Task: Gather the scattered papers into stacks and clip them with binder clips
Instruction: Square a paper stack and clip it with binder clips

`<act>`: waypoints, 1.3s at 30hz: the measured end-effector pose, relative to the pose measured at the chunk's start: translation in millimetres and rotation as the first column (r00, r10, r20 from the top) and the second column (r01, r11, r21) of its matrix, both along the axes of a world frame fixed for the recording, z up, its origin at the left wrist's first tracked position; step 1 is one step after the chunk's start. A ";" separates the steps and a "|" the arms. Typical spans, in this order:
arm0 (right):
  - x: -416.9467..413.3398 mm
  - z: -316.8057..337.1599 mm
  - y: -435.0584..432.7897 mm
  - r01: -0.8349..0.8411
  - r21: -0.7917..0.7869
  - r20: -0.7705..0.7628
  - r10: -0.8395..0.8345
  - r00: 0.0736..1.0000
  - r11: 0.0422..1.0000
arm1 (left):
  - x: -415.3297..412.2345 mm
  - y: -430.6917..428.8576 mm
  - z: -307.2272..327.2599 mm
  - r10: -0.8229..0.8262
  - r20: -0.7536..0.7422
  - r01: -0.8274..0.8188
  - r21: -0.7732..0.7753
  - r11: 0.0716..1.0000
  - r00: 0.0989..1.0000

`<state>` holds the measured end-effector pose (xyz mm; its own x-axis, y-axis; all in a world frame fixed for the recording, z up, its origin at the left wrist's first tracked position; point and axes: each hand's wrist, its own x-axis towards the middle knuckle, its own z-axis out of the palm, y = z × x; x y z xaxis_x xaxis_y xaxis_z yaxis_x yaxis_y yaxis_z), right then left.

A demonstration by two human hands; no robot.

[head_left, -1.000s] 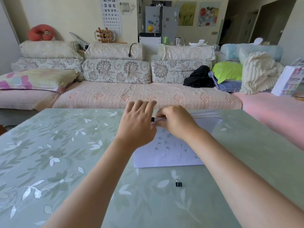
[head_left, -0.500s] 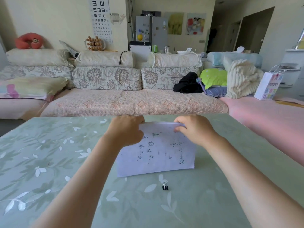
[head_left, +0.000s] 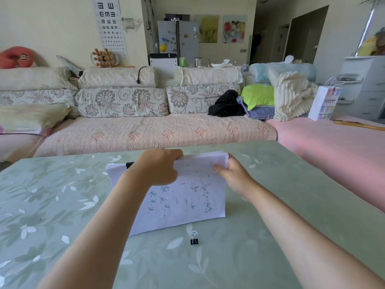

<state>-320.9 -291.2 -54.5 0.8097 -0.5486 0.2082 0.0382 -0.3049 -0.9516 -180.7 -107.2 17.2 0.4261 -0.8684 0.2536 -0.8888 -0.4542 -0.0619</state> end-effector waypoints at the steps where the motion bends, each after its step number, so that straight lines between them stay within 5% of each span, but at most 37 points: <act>1: 3.8 -2.0 3.9 0.004 0.057 0.034 -0.006 0.999 0.998 | -7.6 -8.8 -3.6 -0.024 0.034 0.025 -0.022 0.999 0.999; 7: 8.8 -5.3 10.5 -0.043 0.169 0.155 0.017 0.988 0.985 | -34.8 -49.5 -17.7 -0.099 0.251 0.133 -0.125 0.983 0.963; 18: 12.1 -9.8 6.9 0.001 0.094 0.100 -0.011 0.995 0.996 | -18.3 -57.9 -7.1 -0.064 0.076 0.068 -0.050 0.996 0.995; 20: 12.2 -14.7 9.1 0.171 -0.021 0.082 -0.169 0.982 0.985 | -16.7 -58.3 -8.2 -0.076 0.060 0.080 -0.069 0.994 0.995; 24: -2.9 -22.1 16.3 0.546 -0.352 0.167 -0.523 0.836 0.760 | -16.3 -58.0 -9.4 -0.084 0.070 0.091 -0.113 0.989 0.994; 26: -10.5 -27.8 23.4 0.424 -0.511 0.101 -0.438 0.894 0.748 | -15.7 -57.9 -9.9 -0.091 0.087 0.101 -0.118 0.988 0.992; 28: -14.4 -33.6 35.3 0.050 -0.601 -0.195 -0.207 0.959 0.798 | -15.5 -57.7 -10.1 -0.095 0.087 0.104 -0.113 0.988 0.992; 31: -15.4 -52.6 51.6 -0.417 -0.355 -0.616 0.126 0.778 0.837 | -15.6 -56.1 -7.8 -0.120 0.057 0.125 -0.108 0.986 0.991; 39: -8.0 -58.0 58.2 -0.456 -0.188 -0.612 0.260 0.747 0.870 | -12.5 -50.4 -5.0 -0.163 -0.004 0.162 -0.127 0.979 0.987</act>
